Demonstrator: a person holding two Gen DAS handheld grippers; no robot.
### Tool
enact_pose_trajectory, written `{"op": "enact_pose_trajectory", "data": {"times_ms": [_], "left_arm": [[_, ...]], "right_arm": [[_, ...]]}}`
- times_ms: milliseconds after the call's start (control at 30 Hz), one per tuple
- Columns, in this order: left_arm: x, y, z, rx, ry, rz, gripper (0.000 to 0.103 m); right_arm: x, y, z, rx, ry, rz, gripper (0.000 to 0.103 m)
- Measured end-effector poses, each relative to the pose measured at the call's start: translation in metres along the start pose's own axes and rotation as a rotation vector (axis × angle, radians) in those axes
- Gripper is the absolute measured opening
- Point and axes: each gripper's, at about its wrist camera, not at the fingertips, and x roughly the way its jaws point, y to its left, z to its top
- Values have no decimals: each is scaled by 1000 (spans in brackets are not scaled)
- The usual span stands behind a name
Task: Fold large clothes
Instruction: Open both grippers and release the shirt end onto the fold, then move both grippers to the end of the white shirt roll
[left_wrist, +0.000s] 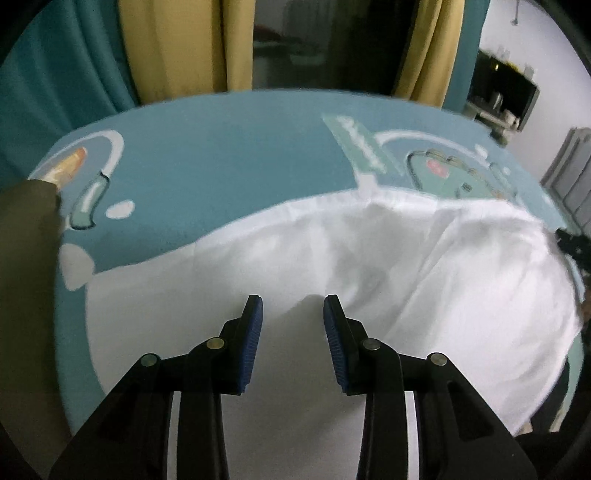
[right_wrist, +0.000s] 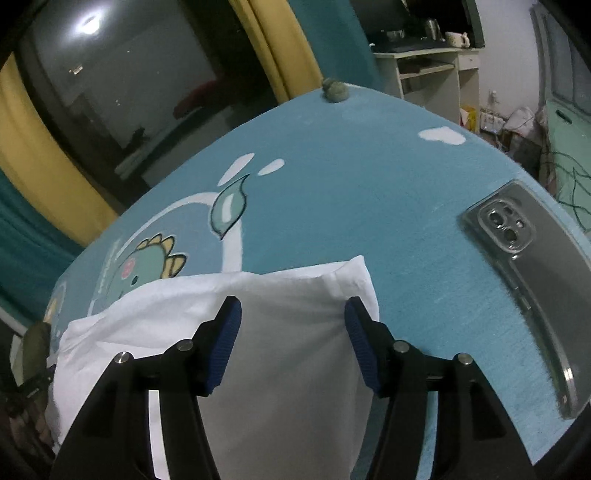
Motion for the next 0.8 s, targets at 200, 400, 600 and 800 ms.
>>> {"op": "enact_pose_trajectory", "data": {"times_ms": [200, 400, 600, 800], "left_arm": [[-1, 9, 2, -31, -9, 15, 38], [-16, 8, 3, -43, -69, 13, 38], [-41, -12, 6, 6, -150, -31, 38], [-58, -42, 3, 57, -194, -106, 38]], "right_arm": [[-4, 8, -3, -56, -16, -81, 58], [-21, 4, -9, -40, -30, -171, 71], [-39, 12, -15, -73, -49, -180, 71], [-50, 16, -23, -84, -56, -180, 72]]}}
